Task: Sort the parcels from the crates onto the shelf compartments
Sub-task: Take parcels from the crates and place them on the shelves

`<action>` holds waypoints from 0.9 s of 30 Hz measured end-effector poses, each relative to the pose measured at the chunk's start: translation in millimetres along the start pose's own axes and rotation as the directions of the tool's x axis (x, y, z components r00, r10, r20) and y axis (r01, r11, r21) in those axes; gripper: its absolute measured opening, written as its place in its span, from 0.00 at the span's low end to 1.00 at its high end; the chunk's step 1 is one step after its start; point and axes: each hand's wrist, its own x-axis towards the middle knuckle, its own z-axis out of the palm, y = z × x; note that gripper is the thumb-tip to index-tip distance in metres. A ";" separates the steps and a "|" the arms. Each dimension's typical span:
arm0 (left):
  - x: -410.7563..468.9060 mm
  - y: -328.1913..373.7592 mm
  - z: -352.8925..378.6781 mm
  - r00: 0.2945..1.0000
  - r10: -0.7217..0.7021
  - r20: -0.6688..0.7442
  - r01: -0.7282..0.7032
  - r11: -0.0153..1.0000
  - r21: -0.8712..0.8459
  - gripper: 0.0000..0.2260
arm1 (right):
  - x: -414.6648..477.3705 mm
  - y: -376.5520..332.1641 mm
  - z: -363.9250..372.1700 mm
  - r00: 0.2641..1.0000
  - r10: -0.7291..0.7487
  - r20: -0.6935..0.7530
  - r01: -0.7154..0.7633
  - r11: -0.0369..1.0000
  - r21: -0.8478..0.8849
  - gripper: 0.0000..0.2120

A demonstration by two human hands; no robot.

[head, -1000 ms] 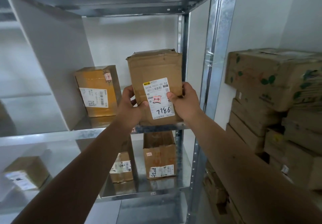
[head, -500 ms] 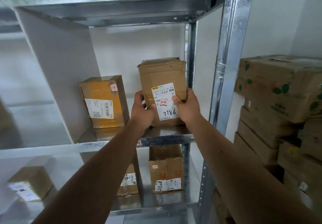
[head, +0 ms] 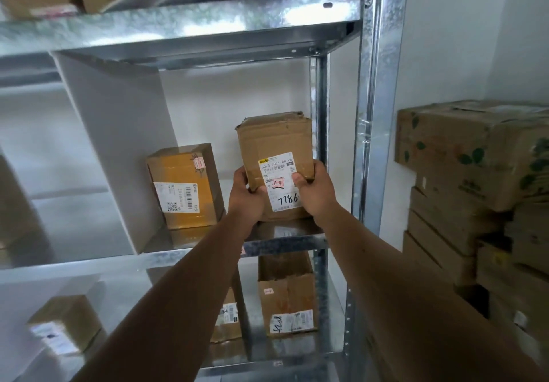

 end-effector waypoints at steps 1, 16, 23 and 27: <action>-3.6 3.4 0.5 1.000 -0.008 0.001 0.008 1.000 0.005 0.27 | -1.7 -2.0 -0.5 1.000 0.005 0.005 -0.005 1.000 0.000 0.20; -48.1 -16.3 -21.1 0.992 -0.034 0.123 0.051 0.989 -0.135 0.30 | -31.3 3.9 -7.0 1.000 -0.029 0.011 0.030 0.992 -0.122 0.37; -60.1 -11.9 -29.6 0.972 -0.020 0.234 0.065 0.981 -0.185 0.27 | -48.9 9.6 -3.0 1.000 -0.007 0.001 0.007 0.987 -0.158 0.37; -65.2 -9.7 -29.7 0.972 -0.006 0.236 0.045 0.986 -0.161 0.29 | -48.8 7.0 -0.8 1.000 0.015 -0.014 -0.017 0.986 -0.165 0.39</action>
